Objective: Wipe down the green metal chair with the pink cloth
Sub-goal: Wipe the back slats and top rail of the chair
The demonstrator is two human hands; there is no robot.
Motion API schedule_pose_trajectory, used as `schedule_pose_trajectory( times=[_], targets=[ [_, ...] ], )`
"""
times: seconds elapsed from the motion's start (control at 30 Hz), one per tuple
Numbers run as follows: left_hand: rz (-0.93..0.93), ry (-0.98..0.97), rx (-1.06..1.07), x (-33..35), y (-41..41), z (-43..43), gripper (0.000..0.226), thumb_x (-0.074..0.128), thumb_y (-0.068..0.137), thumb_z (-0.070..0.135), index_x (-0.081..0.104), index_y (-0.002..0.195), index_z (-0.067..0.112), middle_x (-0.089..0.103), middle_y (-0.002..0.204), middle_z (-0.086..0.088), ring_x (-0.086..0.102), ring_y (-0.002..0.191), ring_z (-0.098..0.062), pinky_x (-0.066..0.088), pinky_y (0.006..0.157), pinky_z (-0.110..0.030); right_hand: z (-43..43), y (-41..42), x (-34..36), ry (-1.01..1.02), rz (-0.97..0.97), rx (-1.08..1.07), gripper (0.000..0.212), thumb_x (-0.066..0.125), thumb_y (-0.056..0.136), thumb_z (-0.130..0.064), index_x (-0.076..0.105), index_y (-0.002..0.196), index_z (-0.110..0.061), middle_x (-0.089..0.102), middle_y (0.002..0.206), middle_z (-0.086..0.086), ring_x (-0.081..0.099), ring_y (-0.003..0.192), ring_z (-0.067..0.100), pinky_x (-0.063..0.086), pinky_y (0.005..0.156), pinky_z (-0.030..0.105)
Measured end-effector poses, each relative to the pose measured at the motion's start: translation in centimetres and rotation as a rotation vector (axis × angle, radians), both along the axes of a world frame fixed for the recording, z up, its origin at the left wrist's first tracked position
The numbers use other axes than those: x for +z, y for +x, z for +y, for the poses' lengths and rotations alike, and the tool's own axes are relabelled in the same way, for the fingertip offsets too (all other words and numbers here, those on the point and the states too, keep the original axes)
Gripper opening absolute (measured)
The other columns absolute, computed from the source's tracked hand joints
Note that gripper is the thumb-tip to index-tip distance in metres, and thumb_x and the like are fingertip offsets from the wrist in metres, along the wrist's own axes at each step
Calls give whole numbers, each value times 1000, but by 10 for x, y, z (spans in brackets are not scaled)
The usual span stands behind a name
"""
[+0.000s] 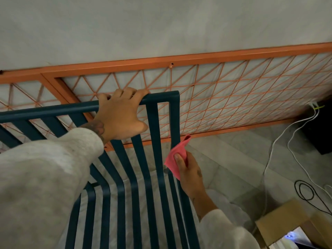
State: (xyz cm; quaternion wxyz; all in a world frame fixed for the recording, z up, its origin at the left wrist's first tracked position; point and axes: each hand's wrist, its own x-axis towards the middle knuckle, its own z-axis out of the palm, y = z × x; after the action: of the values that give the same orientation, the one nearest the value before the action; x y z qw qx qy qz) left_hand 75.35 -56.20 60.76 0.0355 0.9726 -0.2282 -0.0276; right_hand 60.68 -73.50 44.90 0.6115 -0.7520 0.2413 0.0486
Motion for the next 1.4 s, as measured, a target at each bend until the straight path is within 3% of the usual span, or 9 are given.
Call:
schedule_pose_trajectory(
  times=[0.2, 0.37, 0.6, 0.77, 0.87, 1.0, 1.1, 1.27, 1.4],
  targets=[
    [1, -24, -10, -1, -2, 0, 88, 62, 67, 47, 22, 145, 37, 38, 141, 6, 37, 125, -23, 25, 99, -50, 0, 18, 6, -1, -77, -32, 26, 59, 96, -44, 49, 108, -24, 59, 102, 1, 62, 86, 13, 49, 67, 19],
    [-24, -16, -15, 1, -2, 0, 87, 65, 69, 44, 23, 146, 35, 39, 142, 3, 38, 126, -26, 26, 98, -49, 6, -16, 0, 0, -3, -3, 33, 53, 87, -57, 49, 100, -28, 61, 97, 3, 62, 82, 16, 52, 66, 23],
    [-50, -24, -26, -2, -1, 1, 85, 64, 68, 45, 27, 144, 35, 42, 139, 2, 40, 124, -27, 27, 96, -50, -8, -104, -1, 93, 343, 198, 32, 43, 97, -53, 34, 124, -40, 50, 112, -15, 53, 92, 2, 41, 70, 13],
    [-46, -17, -21, -3, 1, 2, 88, 61, 64, 46, 27, 144, 33, 43, 138, -3, 40, 123, -30, 28, 96, -51, -12, -65, -4, 0, 355, 250, 36, 39, 98, -60, 42, 123, -33, 57, 110, -7, 61, 93, 12, 54, 83, 31],
    [-63, -9, -23, -4, 1, 1, 86, 65, 68, 41, 28, 144, 32, 43, 138, -4, 41, 123, -31, 27, 97, -51, -9, -38, 1, 40, 283, 178, 41, 41, 97, -60, 48, 121, -27, 64, 106, -2, 67, 86, 14, 59, 75, 28],
    [-46, -8, -27, -3, -1, 1, 85, 61, 65, 44, 29, 143, 32, 43, 137, -5, 41, 122, -32, 27, 98, -51, 1, -39, 12, 143, 230, 77, 31, 43, 101, -51, 49, 120, -26, 62, 101, -7, 64, 83, 10, 50, 54, 11],
    [-50, -4, -27, -1, -1, 1, 85, 64, 66, 42, 29, 143, 32, 43, 138, -5, 41, 121, -32, 27, 97, -51, 1, -65, 11, 177, 252, 77, 27, 44, 101, -48, 46, 121, -29, 59, 100, -13, 63, 84, 8, 48, 54, 8],
    [-11, -25, -30, 1, -3, 2, 90, 58, 61, 47, 26, 144, 35, 41, 139, -1, 38, 124, -29, 26, 97, -49, 1, -88, 5, 18, 332, 136, 27, 37, 101, -54, 42, 117, -33, 53, 94, -18, 59, 81, 7, 45, 64, 15],
    [8, -47, -5, 3, -6, -2, 93, 52, 60, 57, 24, 146, 36, 37, 145, -2, 33, 132, -30, 22, 103, -51, -4, -66, -8, -40, 300, 123, 36, 40, 97, -62, 49, 113, -31, 64, 101, -4, 67, 87, 16, 59, 84, 40]
  ],
)
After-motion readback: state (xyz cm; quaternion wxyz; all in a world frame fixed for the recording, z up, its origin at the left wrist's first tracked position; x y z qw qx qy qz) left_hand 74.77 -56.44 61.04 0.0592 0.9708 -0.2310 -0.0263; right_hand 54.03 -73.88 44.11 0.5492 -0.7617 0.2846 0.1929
